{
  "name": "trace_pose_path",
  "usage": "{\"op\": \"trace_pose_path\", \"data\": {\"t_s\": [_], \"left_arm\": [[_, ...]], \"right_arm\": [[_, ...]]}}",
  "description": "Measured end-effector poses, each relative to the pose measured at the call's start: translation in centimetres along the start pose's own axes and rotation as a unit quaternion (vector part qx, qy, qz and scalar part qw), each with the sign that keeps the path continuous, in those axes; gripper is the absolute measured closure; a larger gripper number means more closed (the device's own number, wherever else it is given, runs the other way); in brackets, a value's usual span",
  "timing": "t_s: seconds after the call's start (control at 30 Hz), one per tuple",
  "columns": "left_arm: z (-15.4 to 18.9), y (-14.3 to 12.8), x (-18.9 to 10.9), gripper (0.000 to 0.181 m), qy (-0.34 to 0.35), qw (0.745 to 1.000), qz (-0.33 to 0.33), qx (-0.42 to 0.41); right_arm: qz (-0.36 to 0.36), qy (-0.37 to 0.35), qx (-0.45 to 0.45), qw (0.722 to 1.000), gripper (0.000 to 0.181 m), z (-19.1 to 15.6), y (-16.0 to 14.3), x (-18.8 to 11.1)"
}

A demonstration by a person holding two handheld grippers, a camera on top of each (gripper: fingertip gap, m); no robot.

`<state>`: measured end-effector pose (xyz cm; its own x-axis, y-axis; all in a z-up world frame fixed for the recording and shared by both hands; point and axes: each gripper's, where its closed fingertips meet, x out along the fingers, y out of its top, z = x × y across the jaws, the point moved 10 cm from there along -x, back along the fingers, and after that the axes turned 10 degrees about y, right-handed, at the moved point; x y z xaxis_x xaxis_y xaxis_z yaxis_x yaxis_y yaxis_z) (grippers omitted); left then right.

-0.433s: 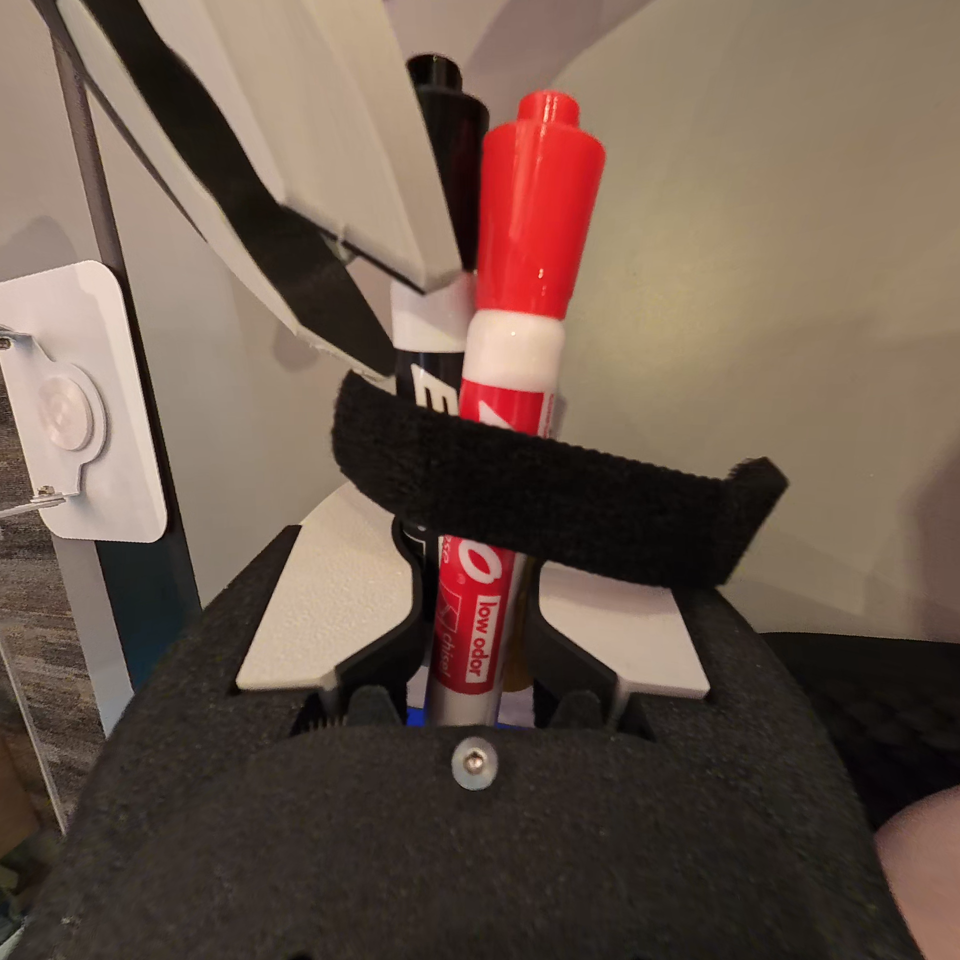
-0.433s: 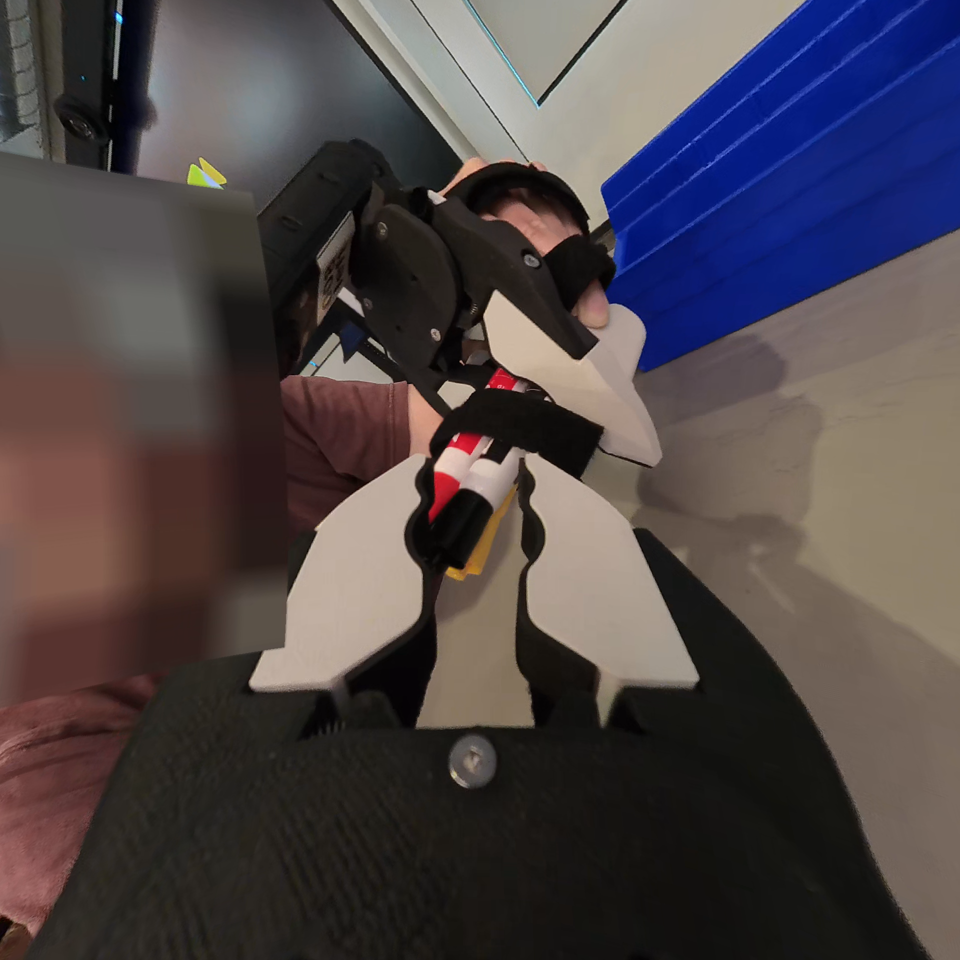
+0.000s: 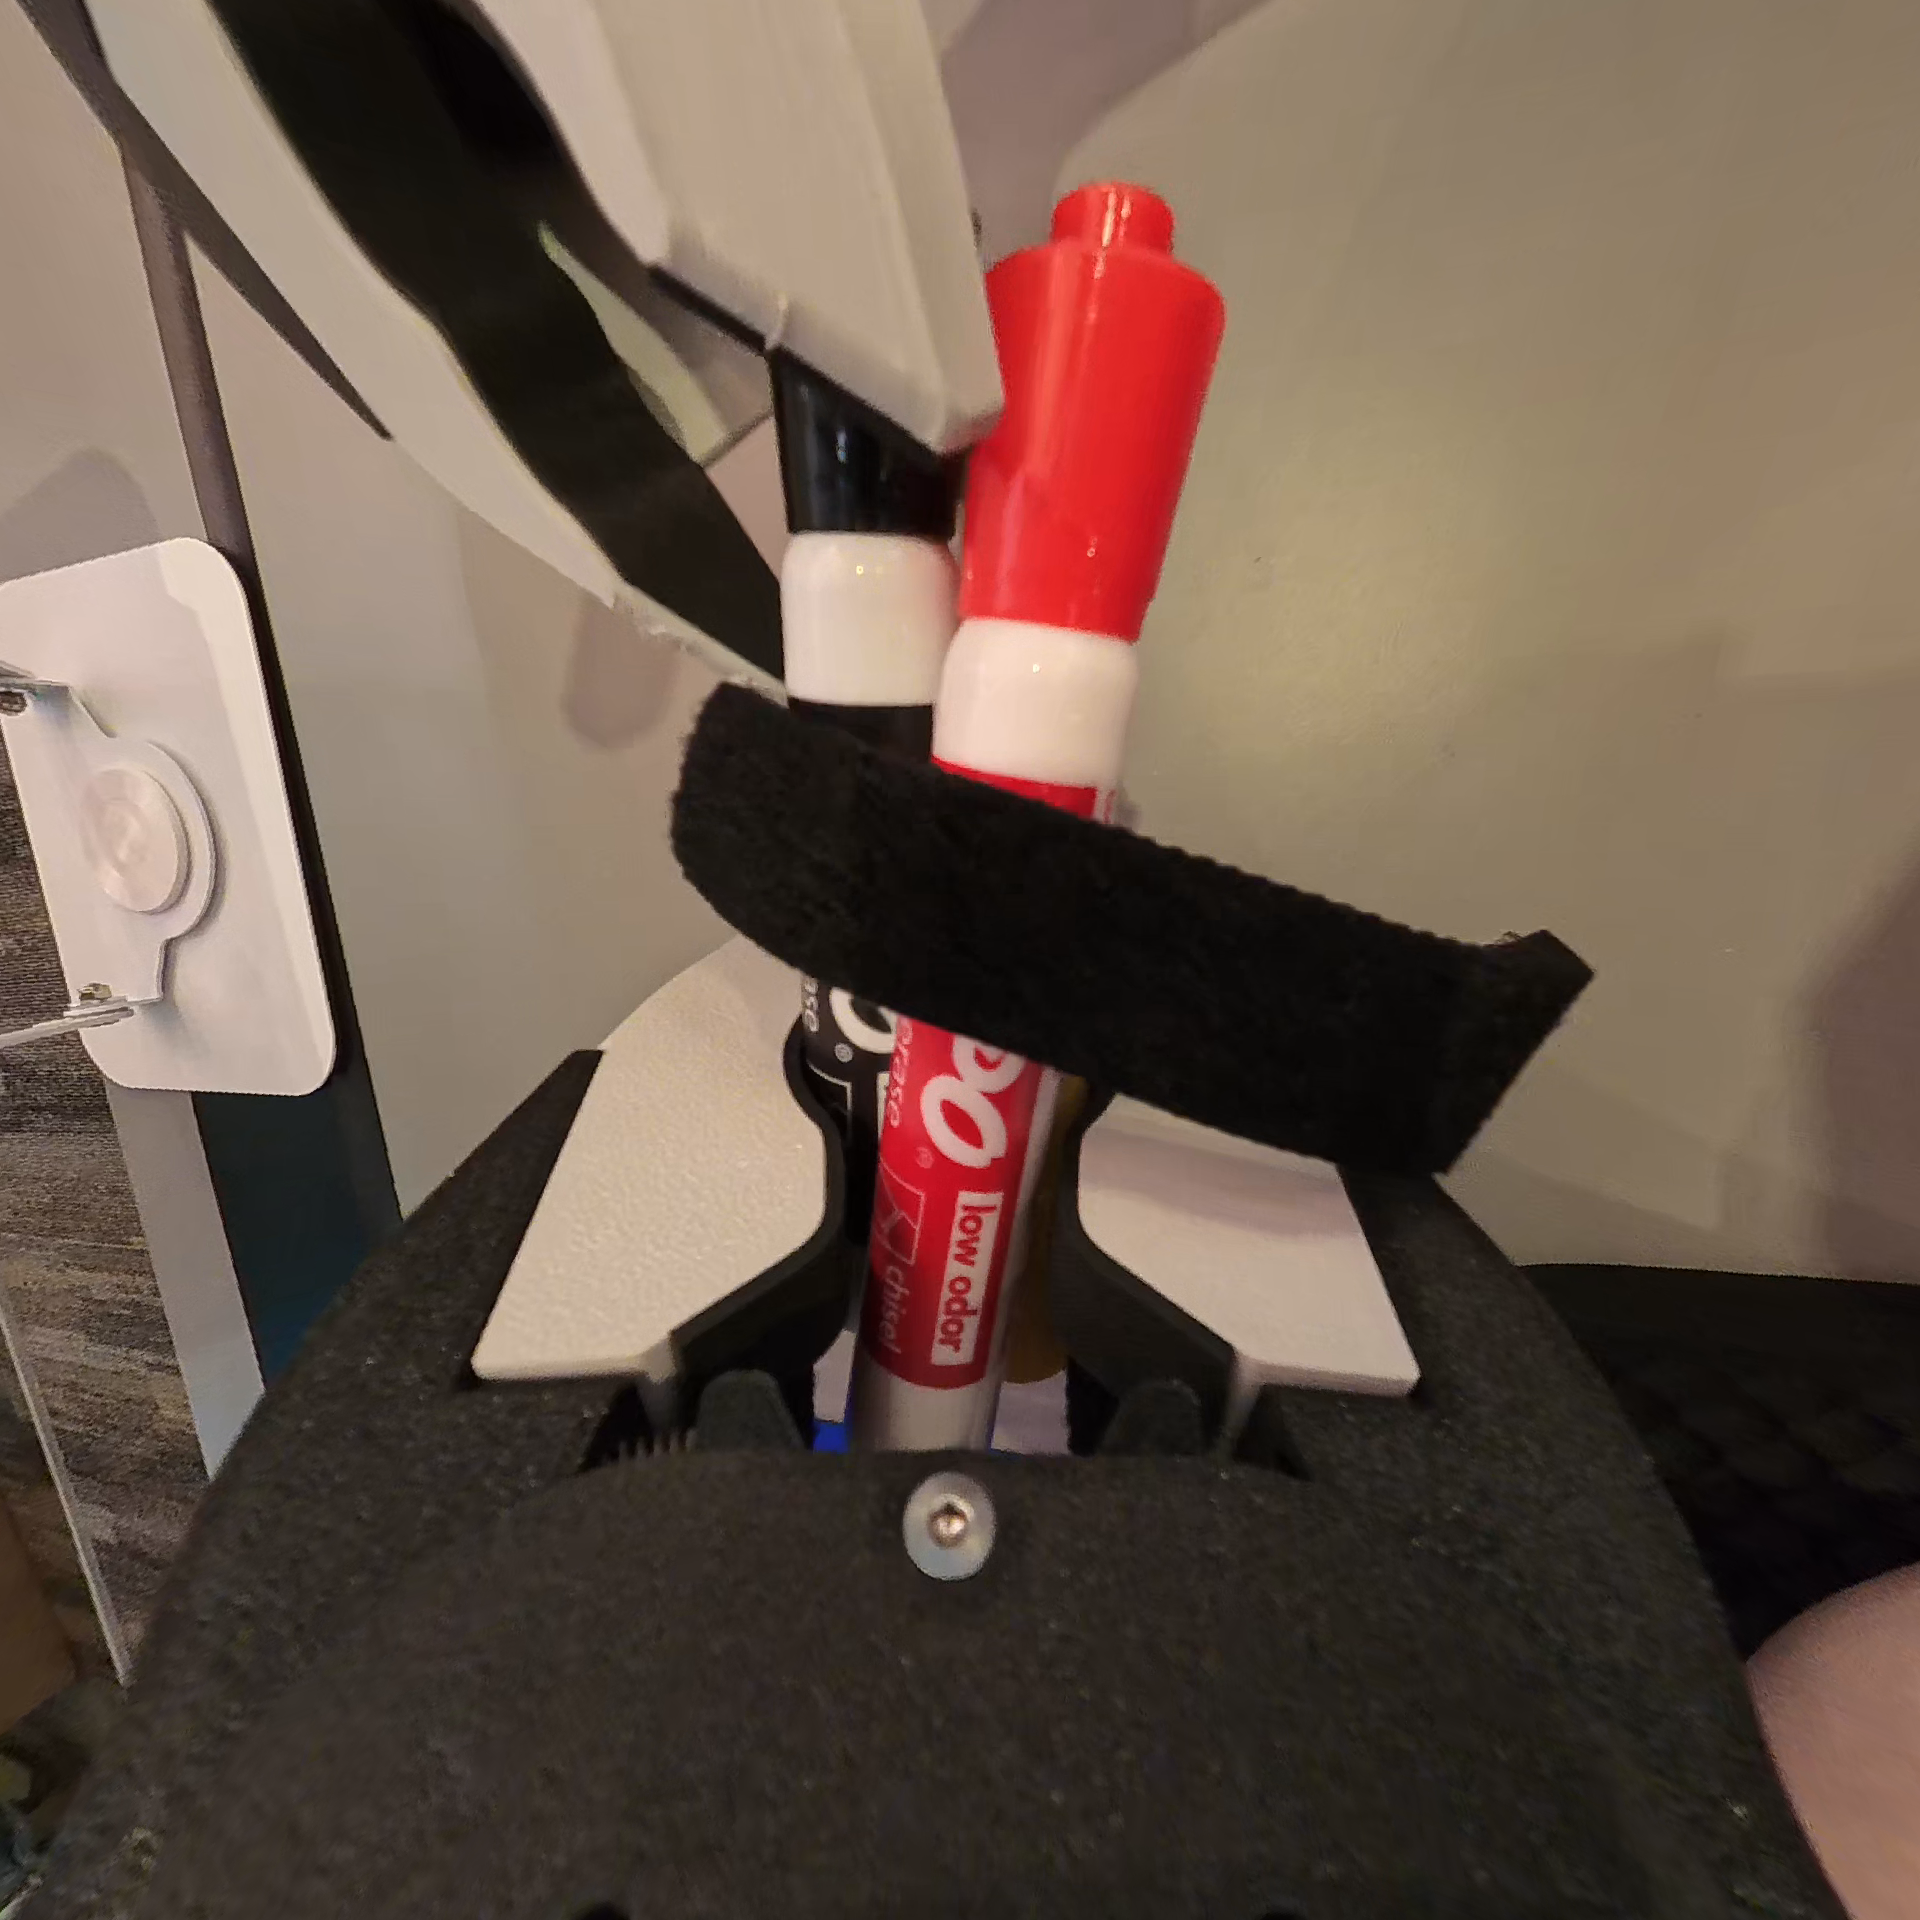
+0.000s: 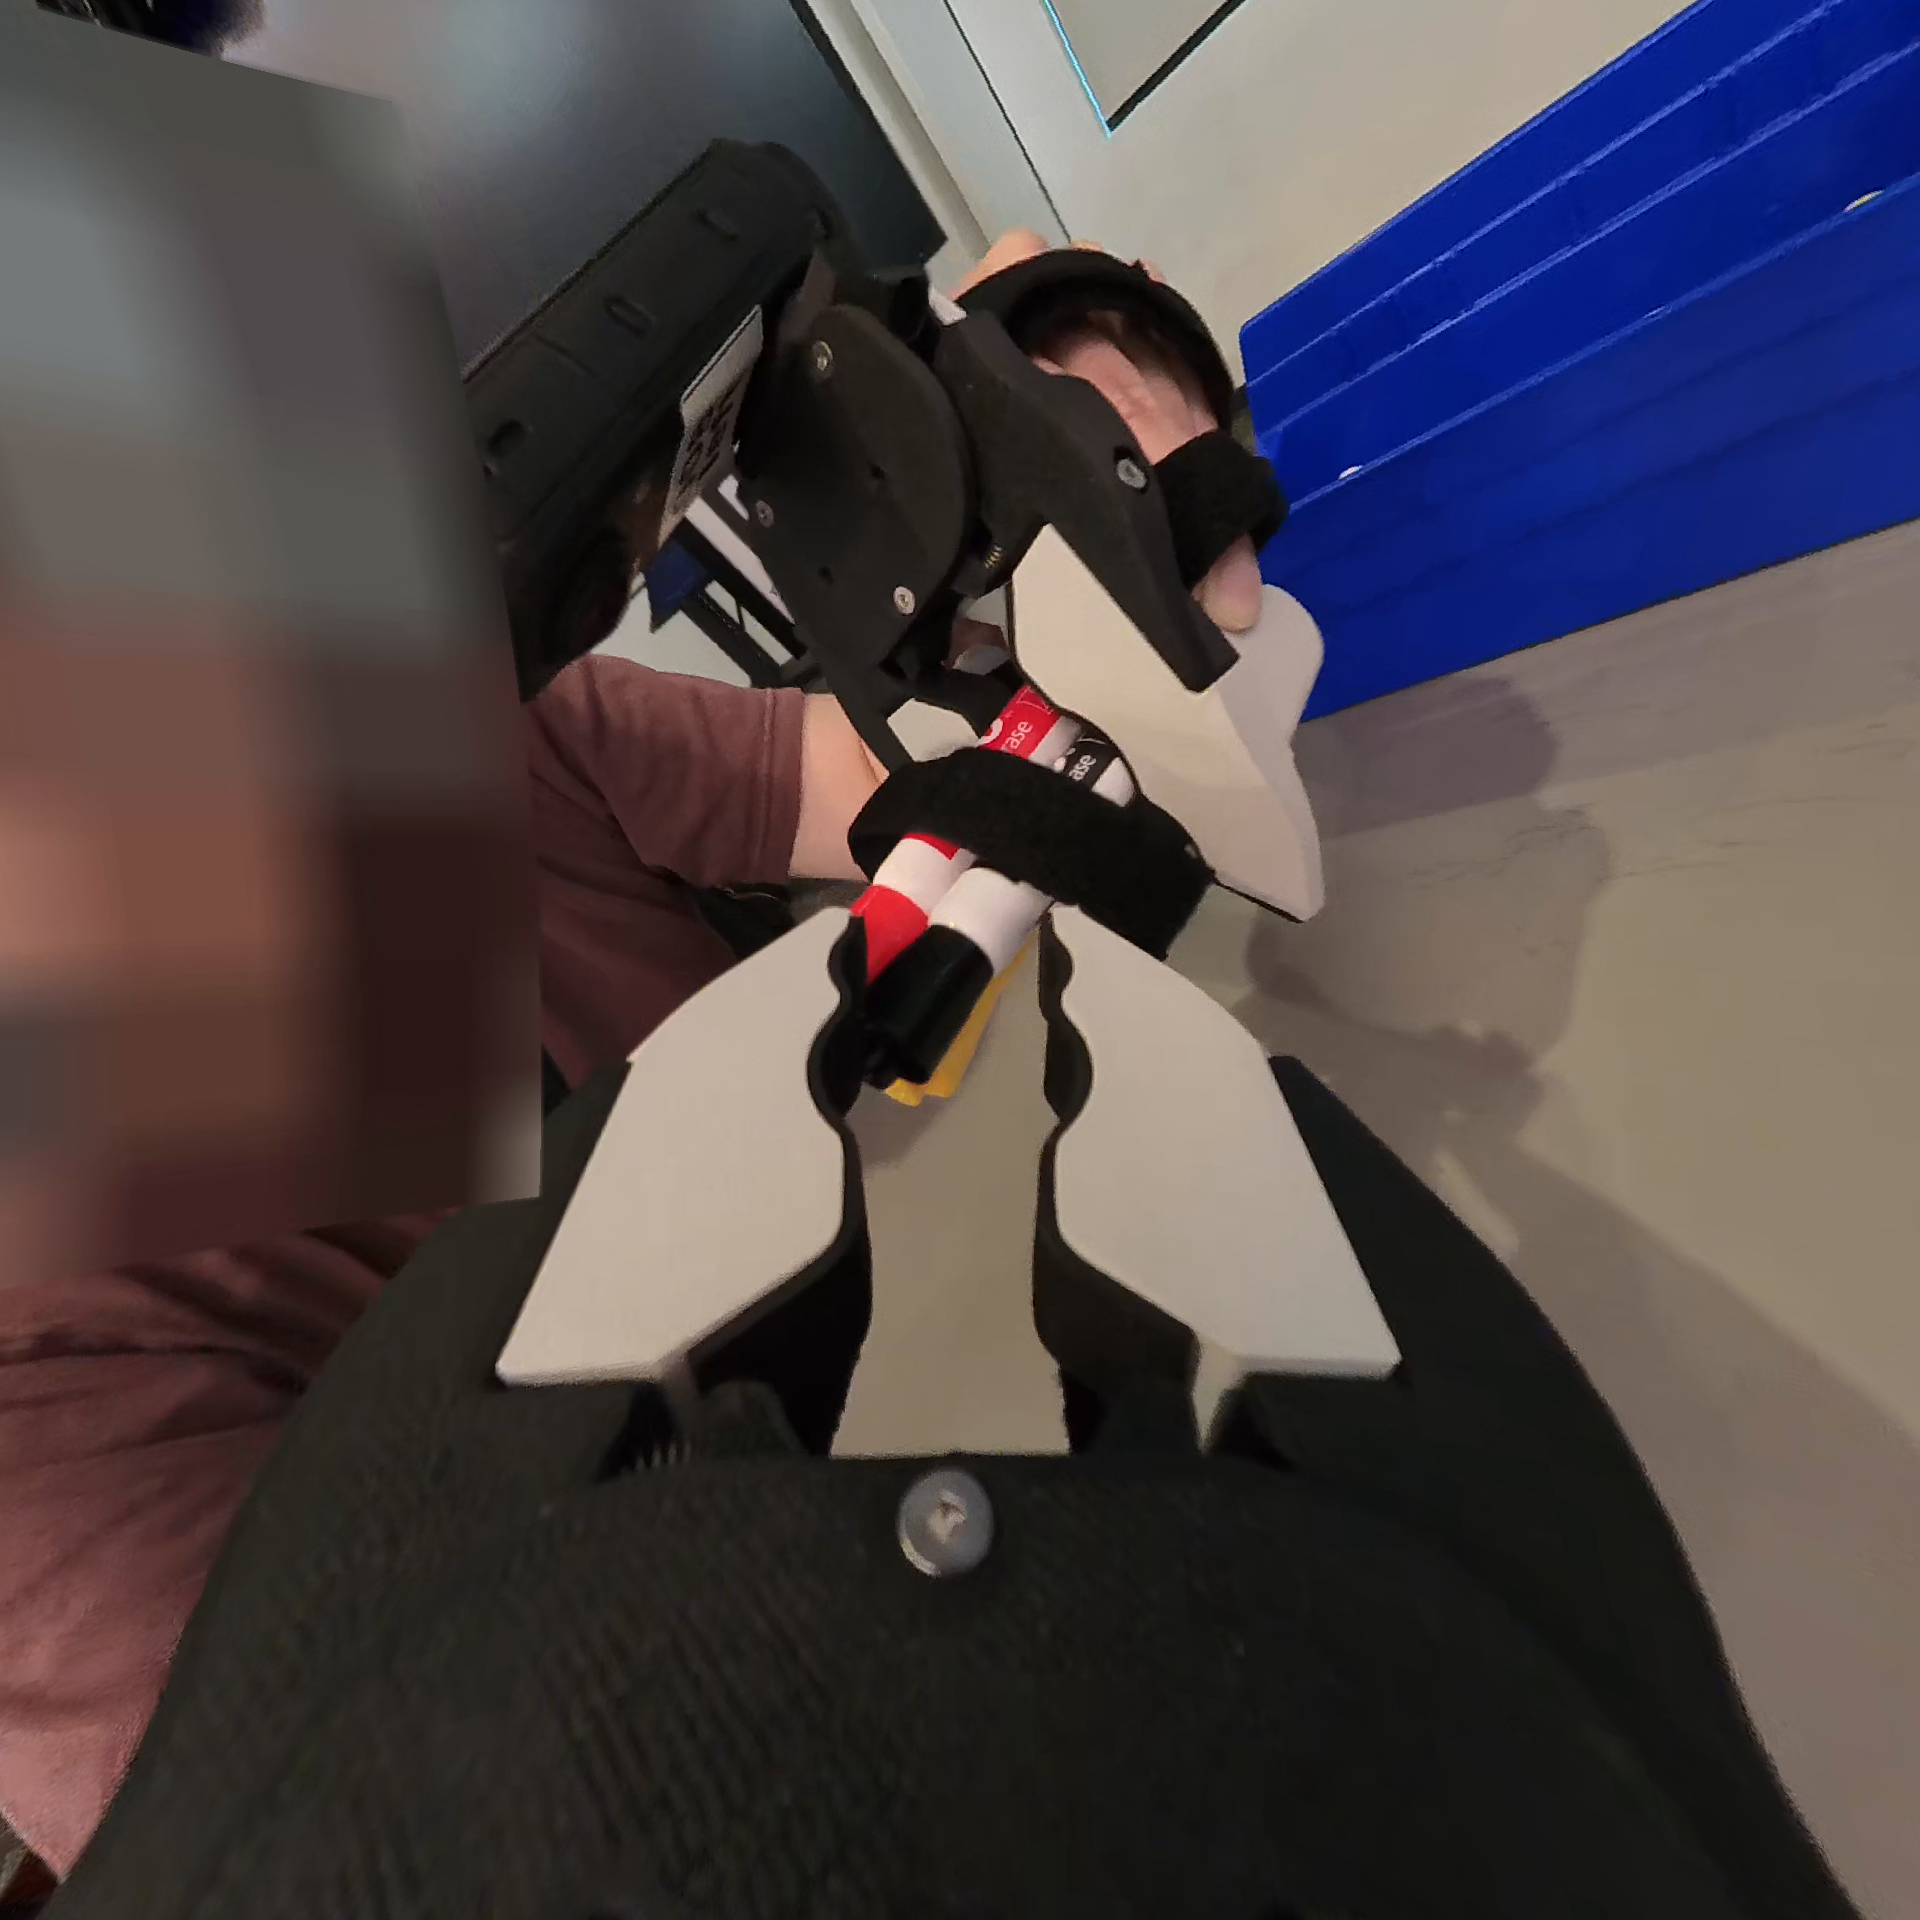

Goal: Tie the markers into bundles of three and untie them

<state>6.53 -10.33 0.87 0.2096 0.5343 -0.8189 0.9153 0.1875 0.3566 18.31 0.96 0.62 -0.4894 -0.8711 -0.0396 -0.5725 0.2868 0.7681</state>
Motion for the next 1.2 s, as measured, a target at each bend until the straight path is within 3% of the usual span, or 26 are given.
{"op": "trace_pose_path", "data": {"t_s": [0.37, 0.8, 1.2], "left_arm": [[0.1, 0.1, 0.2, 0.139, -0.013, 1.000, 0.005, -0.005], [-0.1, -0.3, 0.2, 0.139, -0.027, 1.000, -0.003, -0.017], [-0.2, -0.5, 0.2, 0.138, -0.021, 1.000, -0.011, -0.018]], "right_arm": [[-0.017, -0.009, -0.042, 0.999, 0.147, -0.4, -0.1, -0.2], [-0.009, 0.017, -0.032, 0.999, 0.128, 0.2, -0.9, -1.0], [-0.078, -0.016, -0.150, 0.985, 0.124, -1.5, -1.0, -0.1]]}}
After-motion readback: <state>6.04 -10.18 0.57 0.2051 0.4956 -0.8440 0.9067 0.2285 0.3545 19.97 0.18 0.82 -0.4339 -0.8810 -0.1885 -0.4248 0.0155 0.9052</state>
